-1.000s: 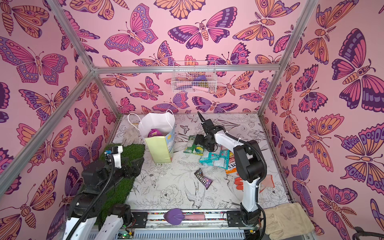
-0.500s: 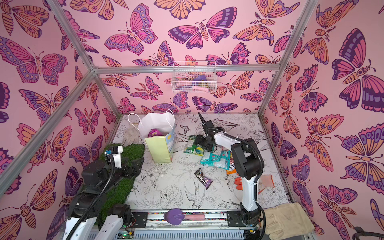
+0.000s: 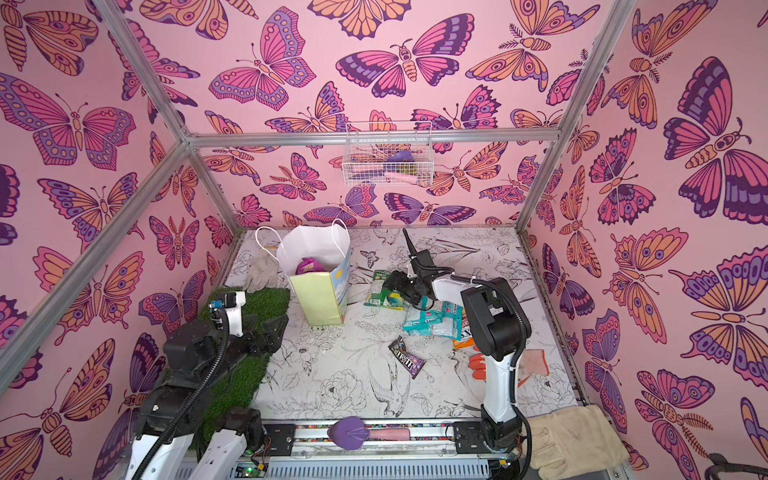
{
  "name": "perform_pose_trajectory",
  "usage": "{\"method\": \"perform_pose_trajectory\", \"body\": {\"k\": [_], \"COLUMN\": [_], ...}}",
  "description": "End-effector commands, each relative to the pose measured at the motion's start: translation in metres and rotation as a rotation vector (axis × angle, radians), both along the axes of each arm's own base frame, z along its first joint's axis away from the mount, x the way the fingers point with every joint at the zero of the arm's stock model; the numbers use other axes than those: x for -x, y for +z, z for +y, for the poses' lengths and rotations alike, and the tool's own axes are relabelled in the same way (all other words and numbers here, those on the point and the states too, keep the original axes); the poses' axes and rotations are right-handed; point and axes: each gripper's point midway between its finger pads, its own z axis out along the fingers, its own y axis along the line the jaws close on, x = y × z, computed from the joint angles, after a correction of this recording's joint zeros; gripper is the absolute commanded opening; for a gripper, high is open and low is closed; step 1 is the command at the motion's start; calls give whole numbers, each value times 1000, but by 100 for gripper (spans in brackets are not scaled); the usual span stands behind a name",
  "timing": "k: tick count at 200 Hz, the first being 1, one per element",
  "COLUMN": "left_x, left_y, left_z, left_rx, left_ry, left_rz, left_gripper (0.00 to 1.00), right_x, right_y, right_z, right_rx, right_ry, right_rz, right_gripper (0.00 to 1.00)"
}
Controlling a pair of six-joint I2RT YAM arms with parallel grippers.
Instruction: Place the snacks into the paper bag
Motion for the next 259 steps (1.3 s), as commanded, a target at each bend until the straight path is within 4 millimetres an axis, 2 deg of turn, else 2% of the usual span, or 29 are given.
{"method": "perform_pose_trajectory", "body": {"k": [1,28,53,116,152,204,259], "left_x": [1,1,1,1,1,1,1], "left_y": [-10,-11,-11,-10,-10,-9,-9], "left_z": [0,0,0,1,0,0,1], "left_rx": [-17,-16,-17,-19,-18,-17,-17], "left_ry": [-3,-5,-2,-2,-2,-3,-1], "left_rz": [26,28,27,26,25,23,22], "left_gripper": [100,100,100,100,100,99,99], "right_x": [7,4,3,3,4,6,8], "right_y": [-25,-32,-38,-31,-19,2,44], "right_z": [-7,-2,-2,-6,-6,-4,-3], "right_rx": [-28,-79,-97,-109,-122,-150,-195], "right_ry": [-43,-47,-57,-68,-60,-49,-34], "right_rz": [63,72,73,52,34,0,-78], "right_gripper": [81,78,69,19,0,0,0]}}
